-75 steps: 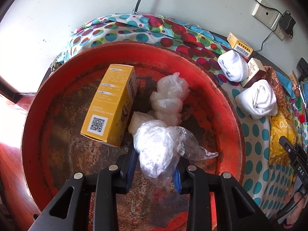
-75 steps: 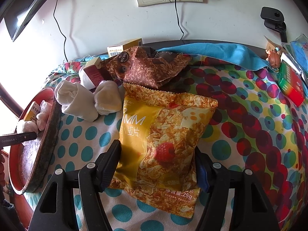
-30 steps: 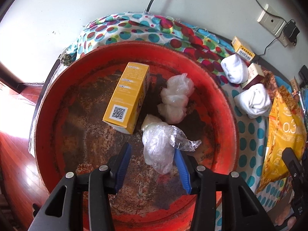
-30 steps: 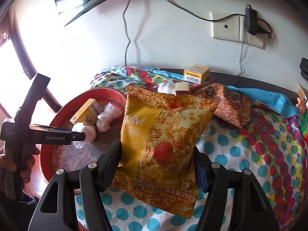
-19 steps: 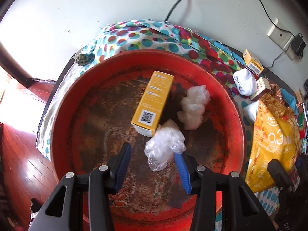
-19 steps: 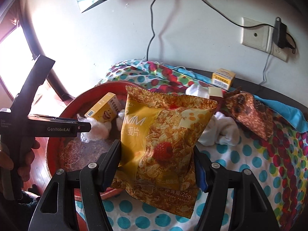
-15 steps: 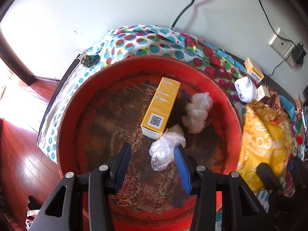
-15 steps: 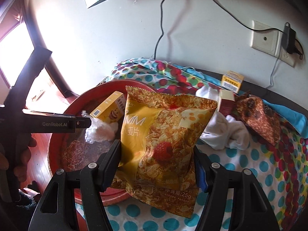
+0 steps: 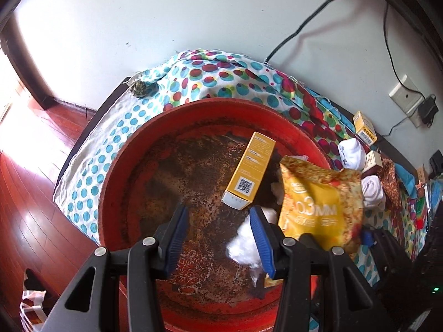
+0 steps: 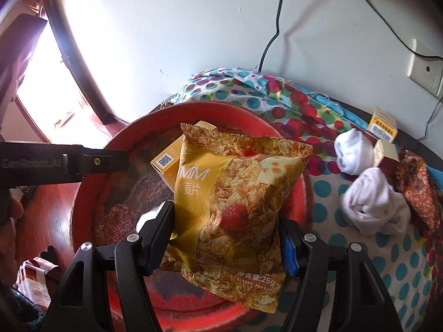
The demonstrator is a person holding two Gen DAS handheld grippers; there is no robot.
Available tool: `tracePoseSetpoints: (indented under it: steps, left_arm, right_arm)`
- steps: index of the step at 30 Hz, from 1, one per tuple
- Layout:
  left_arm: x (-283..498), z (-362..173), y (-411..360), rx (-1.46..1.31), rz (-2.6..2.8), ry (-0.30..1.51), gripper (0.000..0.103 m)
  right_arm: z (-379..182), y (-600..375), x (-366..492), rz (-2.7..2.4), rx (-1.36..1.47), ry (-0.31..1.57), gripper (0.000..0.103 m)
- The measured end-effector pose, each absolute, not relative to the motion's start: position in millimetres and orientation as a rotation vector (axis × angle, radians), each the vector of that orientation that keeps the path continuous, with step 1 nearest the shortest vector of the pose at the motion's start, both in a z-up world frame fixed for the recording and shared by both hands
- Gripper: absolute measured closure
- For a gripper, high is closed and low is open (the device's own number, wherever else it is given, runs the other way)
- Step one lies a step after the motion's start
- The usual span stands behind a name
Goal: Organize objects
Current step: 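Carry the yellow snack bag with the right gripper into the tray and release, then move the right gripper to the white sock and close on it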
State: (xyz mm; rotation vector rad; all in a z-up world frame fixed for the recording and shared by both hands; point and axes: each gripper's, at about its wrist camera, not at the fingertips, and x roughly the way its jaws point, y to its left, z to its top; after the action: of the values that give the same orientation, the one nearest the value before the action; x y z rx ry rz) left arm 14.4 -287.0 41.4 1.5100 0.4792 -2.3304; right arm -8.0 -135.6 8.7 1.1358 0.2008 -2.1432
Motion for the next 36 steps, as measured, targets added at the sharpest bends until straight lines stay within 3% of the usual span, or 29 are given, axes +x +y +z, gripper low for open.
tracePoseSetpoints:
  steps: [16,22,36]
  left_arm:
    - [19.2,44.5,-297.1,1.484,-2.334,0.539,0.056]
    - [20.0,52.4,-290.0,1.468,-2.357,0.522,0.056]
    - [1.5,71.5,-208.1,1.497,-2.552,0.336,0.056]
  right_arm:
    - [-5.3,-175.7,-4.7,-2.057,1.140,0.203,0.039]
    - [-4.2,-168.6,-6.9,-2.024,1.155,0.164,0.032]
    - [32.9,-18.7,-19.5,-2.240,1.114,0.026,0.030]
